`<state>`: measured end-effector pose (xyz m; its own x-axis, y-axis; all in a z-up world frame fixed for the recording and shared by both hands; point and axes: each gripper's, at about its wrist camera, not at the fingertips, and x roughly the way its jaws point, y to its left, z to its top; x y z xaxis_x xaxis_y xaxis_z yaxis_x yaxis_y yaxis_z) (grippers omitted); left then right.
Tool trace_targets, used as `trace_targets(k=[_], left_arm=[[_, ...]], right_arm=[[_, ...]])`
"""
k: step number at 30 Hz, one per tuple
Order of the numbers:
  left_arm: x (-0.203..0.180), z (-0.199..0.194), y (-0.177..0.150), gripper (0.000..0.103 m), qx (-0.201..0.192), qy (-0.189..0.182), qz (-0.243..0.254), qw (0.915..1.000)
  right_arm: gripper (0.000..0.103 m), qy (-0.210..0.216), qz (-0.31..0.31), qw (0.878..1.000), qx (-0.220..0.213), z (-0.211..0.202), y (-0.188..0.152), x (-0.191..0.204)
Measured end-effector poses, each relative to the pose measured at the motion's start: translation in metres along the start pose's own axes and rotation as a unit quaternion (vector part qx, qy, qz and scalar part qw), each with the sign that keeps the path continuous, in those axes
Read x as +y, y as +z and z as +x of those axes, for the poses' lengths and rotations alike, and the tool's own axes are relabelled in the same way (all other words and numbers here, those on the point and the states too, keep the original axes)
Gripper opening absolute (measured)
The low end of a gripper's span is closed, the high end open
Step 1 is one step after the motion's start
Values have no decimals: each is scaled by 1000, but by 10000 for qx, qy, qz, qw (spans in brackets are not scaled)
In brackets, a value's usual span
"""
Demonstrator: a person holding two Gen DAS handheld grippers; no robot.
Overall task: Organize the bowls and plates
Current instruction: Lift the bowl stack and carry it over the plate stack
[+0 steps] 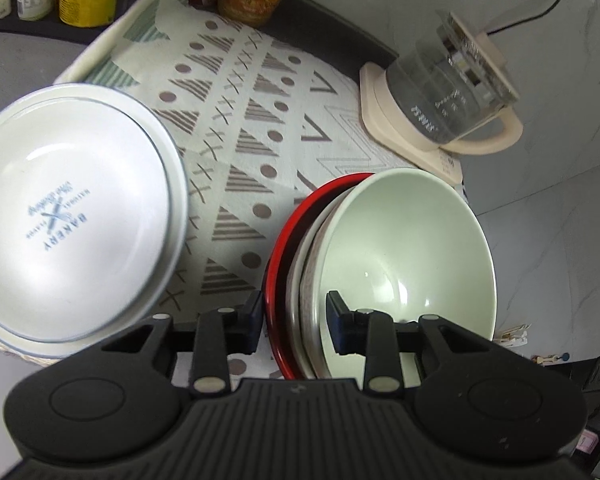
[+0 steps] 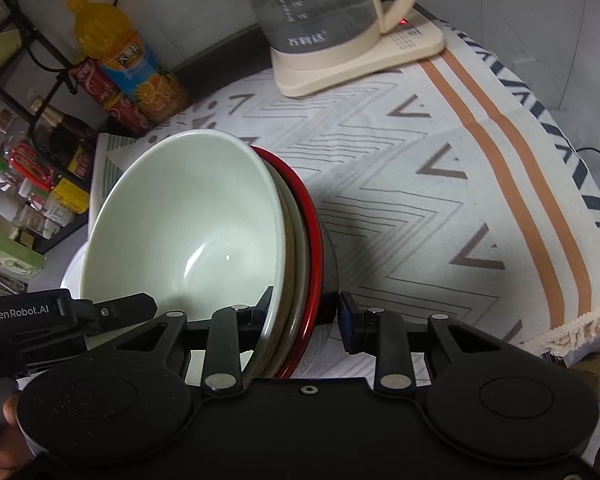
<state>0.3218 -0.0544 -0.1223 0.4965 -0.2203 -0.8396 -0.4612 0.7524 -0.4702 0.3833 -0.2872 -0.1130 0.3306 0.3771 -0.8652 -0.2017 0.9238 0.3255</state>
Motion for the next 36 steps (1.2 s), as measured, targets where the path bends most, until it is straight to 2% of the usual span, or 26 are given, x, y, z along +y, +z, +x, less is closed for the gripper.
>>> trace_targets(k=[8, 18, 29, 36], left_arm=[[21, -41, 18, 31, -282, -21, 14, 9996], [73, -80, 30, 31, -528, 48, -165, 9985], [136, -98, 37, 31, -603, 270, -535, 9964], [166, -96, 41, 31, -538, 380, -716, 9953]], right_arm=[[30, 113, -184, 9996, -174, -11, 3, 41], [30, 277, -434, 9985, -178, -4, 1, 102], [30, 427, -731, 9964, 49, 25, -15, 159], [30, 442, -902, 9947, 229, 46, -25, 188]])
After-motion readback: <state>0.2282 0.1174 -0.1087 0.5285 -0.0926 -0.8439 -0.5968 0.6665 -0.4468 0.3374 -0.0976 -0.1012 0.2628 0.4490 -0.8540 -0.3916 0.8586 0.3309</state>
